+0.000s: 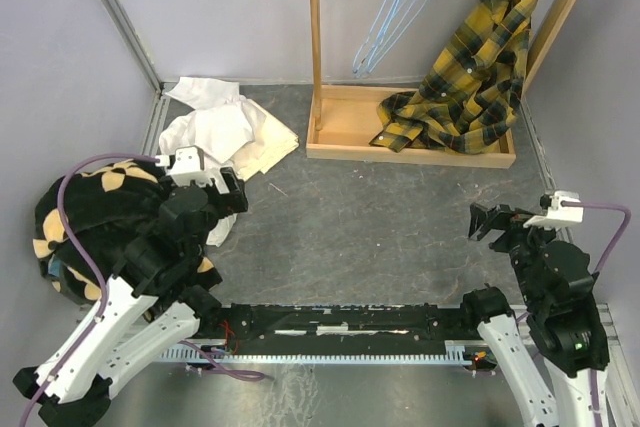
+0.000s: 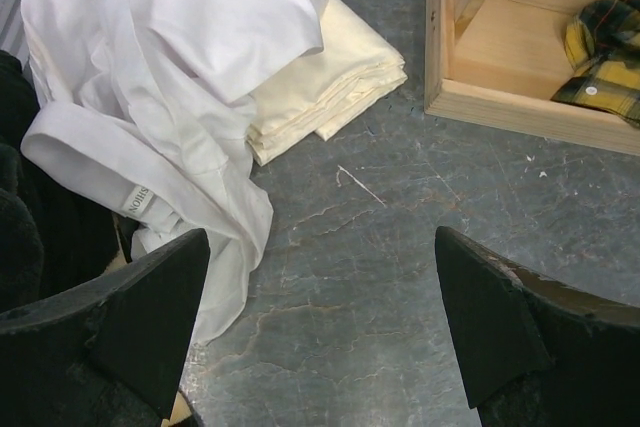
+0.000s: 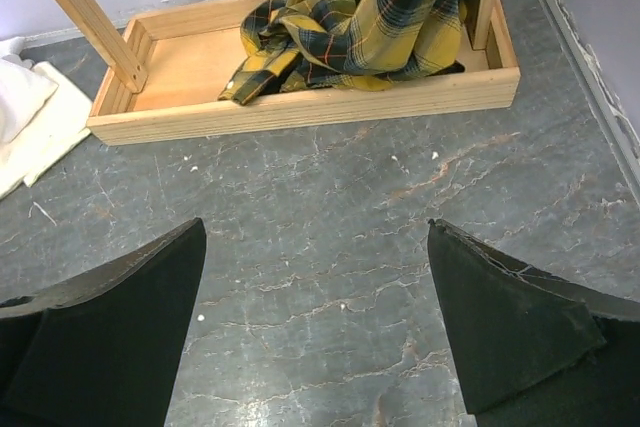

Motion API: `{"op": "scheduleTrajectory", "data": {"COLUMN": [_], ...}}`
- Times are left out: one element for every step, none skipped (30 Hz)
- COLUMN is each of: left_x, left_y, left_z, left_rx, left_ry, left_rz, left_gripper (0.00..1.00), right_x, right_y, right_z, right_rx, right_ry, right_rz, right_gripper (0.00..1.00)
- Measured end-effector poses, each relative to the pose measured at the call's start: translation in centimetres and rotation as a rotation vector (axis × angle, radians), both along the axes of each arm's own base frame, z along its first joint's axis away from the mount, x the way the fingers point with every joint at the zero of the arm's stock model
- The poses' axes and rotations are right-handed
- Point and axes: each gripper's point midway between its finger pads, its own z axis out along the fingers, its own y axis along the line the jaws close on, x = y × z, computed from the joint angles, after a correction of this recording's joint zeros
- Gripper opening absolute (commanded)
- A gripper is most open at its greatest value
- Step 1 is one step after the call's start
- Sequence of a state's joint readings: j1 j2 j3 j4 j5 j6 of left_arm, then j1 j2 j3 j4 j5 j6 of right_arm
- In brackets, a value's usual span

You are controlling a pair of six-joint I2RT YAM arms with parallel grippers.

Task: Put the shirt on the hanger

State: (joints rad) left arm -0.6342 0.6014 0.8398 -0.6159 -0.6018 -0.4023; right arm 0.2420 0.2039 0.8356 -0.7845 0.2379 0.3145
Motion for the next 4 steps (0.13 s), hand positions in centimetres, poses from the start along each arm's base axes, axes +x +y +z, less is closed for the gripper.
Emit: {"op": "scheduleTrajectory", "data": {"left_x": [-0.04,-0.12,-0.17,-0.20], "left_y": [0.01,0.06,0.10,0.11], "left_z": [-0.14,-0.20,-0.21,-0.18], "left_rx": [0.002,0.002,0.002,0.001], "left_ry": [0.003,0.004,0.004,0.002], "left_rz": [-0.001,-0.001,-0.001,-0.001], "left_gripper": [0.99,0.99,0.99,0.99], "right_x": [-0.03,-0.03,-0.02,0.00], "right_y": [-0.01,-0.07,-0.12,-0.16], "right_z": [-0.18,-0.31,-0.36,-0.39], "right_rx": [0.004,0.009,0.013,0.017], "right_ry": [0.005,0.007,0.008,0.010], "right_rz": [-0.002,-0.008,-0.013,-0.017], "right_gripper": [0.99,0.99,0.99,0.99]}}
